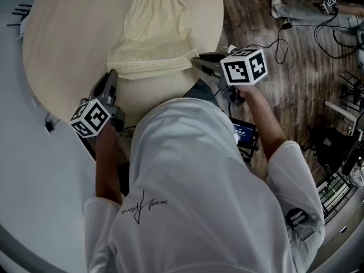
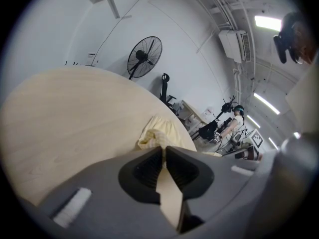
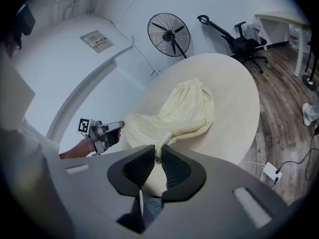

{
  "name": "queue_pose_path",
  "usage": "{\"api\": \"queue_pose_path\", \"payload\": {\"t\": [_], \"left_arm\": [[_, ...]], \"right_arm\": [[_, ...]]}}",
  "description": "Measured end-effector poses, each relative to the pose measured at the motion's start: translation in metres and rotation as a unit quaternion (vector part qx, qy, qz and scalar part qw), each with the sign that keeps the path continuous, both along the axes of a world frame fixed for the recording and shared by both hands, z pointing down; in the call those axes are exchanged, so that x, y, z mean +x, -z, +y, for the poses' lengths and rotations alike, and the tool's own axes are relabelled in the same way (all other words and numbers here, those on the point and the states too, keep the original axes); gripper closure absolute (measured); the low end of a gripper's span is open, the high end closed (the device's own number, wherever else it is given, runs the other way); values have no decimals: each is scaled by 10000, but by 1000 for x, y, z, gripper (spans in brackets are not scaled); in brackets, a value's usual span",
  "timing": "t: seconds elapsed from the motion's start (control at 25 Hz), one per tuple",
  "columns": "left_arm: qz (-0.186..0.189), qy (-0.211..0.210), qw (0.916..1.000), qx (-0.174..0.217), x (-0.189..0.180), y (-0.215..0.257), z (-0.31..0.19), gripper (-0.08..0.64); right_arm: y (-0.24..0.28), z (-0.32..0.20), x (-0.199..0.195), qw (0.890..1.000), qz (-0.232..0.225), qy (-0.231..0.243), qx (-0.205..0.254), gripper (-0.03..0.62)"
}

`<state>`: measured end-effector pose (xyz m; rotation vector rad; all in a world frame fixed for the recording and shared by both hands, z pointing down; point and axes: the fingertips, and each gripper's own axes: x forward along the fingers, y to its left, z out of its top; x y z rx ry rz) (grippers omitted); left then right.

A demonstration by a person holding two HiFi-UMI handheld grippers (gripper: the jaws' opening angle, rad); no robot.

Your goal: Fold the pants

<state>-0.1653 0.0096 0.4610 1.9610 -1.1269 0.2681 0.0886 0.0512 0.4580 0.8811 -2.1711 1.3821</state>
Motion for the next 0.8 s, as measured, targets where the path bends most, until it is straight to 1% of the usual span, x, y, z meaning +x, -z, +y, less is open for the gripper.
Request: {"api": "queue_pose_path", "payload": {"t": [0.2,0.4,0.52,0.8], "left_arm": [[-36,-17,10000,90,5,7,-18,477],[-204,-120,9996,129,4,7,-38,477],[-172,-73,9997,159,5,9,-47,477],[-121,-14,9997,203,12,13,-59,477]], "right_arm": [[4,-14,4,9999,-143,-37,-3,547],[5,-39,4,9991,-370,-214,12,548],[6,-47,5,9983,-507,-286,3,546],[7,-56,12,9982,-546,-260,-12,546]]}}
